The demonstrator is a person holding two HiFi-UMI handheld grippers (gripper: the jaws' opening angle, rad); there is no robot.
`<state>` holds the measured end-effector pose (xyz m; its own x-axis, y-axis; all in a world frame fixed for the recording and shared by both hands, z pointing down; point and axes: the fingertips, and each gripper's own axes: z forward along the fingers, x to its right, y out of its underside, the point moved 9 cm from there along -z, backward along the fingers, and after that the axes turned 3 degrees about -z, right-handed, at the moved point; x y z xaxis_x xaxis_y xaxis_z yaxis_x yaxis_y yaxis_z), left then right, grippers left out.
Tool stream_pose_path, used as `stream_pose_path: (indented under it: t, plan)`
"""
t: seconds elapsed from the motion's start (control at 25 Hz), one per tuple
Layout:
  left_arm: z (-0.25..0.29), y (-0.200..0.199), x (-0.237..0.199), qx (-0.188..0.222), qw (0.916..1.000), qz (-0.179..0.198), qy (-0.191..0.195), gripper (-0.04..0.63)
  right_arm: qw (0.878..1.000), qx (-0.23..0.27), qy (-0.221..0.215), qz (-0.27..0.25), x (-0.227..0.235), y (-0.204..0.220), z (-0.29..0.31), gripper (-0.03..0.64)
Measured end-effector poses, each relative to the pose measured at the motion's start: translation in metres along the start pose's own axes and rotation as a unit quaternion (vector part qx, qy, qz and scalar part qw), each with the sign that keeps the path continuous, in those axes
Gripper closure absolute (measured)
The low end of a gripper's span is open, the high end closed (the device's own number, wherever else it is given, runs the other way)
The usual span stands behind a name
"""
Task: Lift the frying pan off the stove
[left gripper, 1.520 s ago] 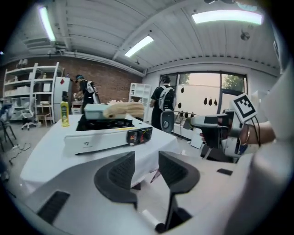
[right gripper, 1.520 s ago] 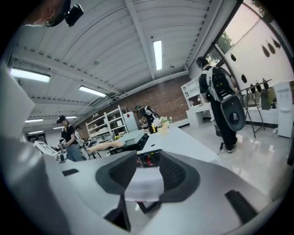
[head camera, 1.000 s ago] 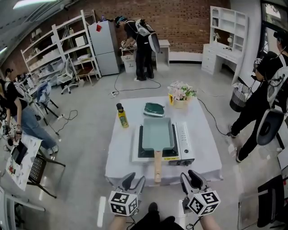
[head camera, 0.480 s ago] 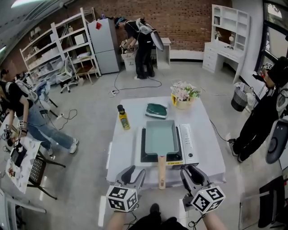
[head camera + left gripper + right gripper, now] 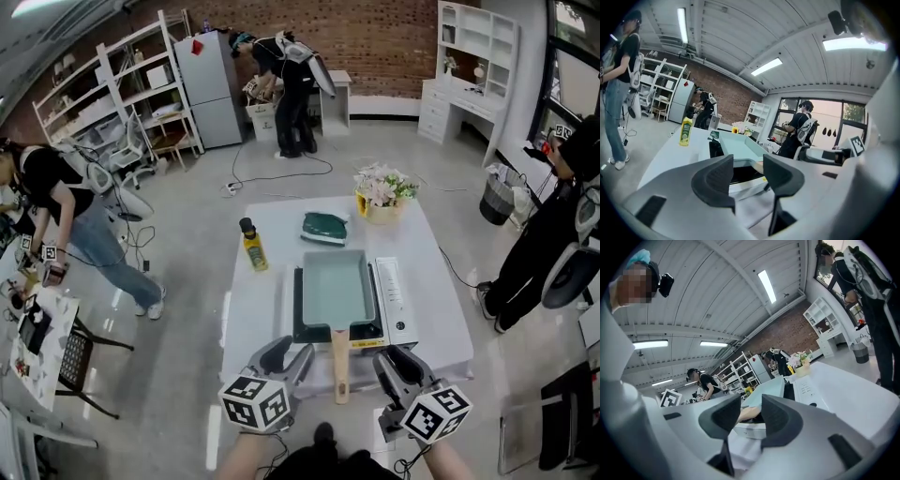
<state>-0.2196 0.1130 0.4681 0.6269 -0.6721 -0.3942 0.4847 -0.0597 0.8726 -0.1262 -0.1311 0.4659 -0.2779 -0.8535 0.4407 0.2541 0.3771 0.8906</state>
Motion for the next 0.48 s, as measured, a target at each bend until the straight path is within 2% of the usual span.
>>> stream_pose_path:
  t: [0.12,0.24,0.48]
  plan:
    - [0.011,-0.002,-0.001,-0.003,0.9974,-0.064,0.034,0.42,1.0,-0.002,0.002,0.009,0.003,0.0,0.005,0.482]
    - [0.023,0.0,-0.004,-0.02,0.9906,-0.12,0.062,0.42,1.0,-0.007,0.003,0.015,0.005,0.002,0.008,0.483]
    - [0.045,0.011,-0.003,-0.058,0.9672,-0.216,0.122,0.389,0.999,-0.011,0.002,0.04,0.01,0.005,0.011,0.486]
